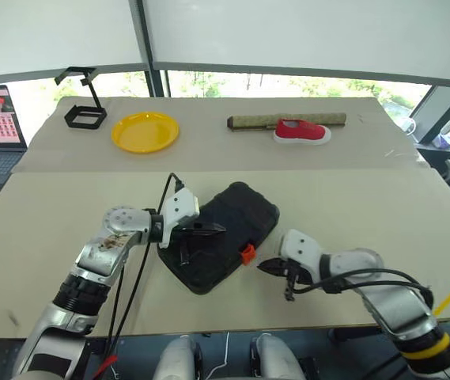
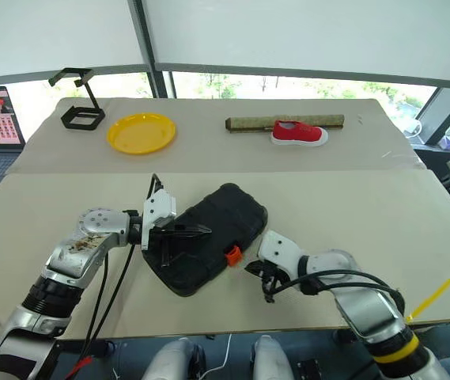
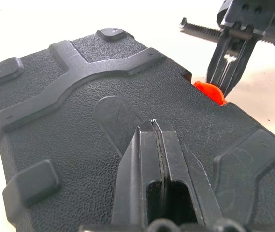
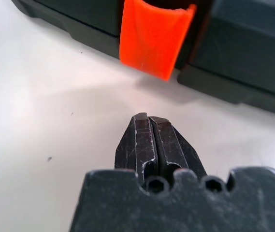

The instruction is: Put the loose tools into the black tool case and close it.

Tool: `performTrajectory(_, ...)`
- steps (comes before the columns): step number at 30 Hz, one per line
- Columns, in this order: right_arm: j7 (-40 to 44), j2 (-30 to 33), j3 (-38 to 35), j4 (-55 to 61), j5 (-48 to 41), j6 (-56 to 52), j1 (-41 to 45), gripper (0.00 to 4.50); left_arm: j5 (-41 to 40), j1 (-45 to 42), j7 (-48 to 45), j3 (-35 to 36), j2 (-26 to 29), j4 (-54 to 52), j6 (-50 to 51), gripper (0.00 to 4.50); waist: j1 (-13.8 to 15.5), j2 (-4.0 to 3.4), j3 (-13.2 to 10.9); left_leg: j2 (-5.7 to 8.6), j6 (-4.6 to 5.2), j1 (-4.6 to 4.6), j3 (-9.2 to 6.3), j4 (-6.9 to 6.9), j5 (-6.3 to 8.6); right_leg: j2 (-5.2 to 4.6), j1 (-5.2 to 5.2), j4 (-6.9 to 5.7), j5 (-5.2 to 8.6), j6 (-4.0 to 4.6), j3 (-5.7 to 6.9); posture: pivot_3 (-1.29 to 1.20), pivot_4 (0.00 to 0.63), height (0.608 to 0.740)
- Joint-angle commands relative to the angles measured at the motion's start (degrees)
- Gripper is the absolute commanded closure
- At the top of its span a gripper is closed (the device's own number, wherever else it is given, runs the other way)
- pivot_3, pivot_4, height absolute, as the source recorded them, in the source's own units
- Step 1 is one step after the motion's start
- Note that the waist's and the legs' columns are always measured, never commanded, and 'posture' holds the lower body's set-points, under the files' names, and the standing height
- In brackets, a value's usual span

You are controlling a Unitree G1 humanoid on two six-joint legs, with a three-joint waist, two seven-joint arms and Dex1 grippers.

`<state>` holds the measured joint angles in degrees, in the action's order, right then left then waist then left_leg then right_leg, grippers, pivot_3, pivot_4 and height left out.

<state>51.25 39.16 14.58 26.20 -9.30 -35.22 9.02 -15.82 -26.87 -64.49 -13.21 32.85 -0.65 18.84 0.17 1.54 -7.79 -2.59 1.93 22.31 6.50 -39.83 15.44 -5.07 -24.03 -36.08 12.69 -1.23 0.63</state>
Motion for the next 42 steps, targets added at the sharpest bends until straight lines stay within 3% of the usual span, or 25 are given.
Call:
performTrajectory(1,-0.4,-0.4,-1.4,2.4,-1.3,1.3,0.7,4.48,2.8,1.7,-0.2,-2.6,0.3,3.7,0.8,4.50,0.0,-0.02,0.0,-0.01,0.00,0.00,0.00,0.00,0.00,0.01,-0.01,0.00,0.00,0.00,0.00,0.00,0.150,0.740)
performTrajectory(16,-3.0,-6.4,2.1,-3.7,-0.1,3.3,7.3,4.48,5.4,-0.6,0.2,-4.5,0.9,8.8,2.1,4.50,-0.3,-0.03,0.1,-0.12,-0.02,-0.06,-0.02,0.00,-0.01,0.15,0.00,-0.02,-0.01,0.12,-0.01,0.00,0.150,0.740)
performTrajectory(34,-4.9,-12.6,1.3,-4.3,-1.4,0.8,11.0,4.48,9.5,0.2,-0.6,-8.7,1.7,9.9,4.5,4.50,-1.0,-0.02,0.1,-0.32,-0.04,-0.15,-0.06,0.02,-0.07,0.49,-0.05,-0.02,0.05,0.24,-0.20,0.00,0.150,0.740)
performTrajectory(38,-4.9,-13.0,1.4,-4.8,-1.0,0.8,10.7,4.48,9.3,0.6,-0.2,-8.2,1.4,9.7,4.1,4.50,-1.0,-0.02,0.1,-0.35,-0.04,-0.25,-0.11,0.04,-0.07,0.65,-0.06,-0.02,0.13,0.40,-0.35,0.00,0.150,0.740)
performTrajectory(42,-3.4,-10.7,-1.7,-2.8,-3.1,0.7,7.8,4.48,6.6,2.3,0.9,-3.2,1.1,9.7,-1.5,4.50,-1.0,-0.03,0.1,-0.34,-0.04,-0.32,-0.09,0.08,-0.06,0.67,-0.08,-0.04,0.14,0.42,-0.44,0.00,0.150,0.740)
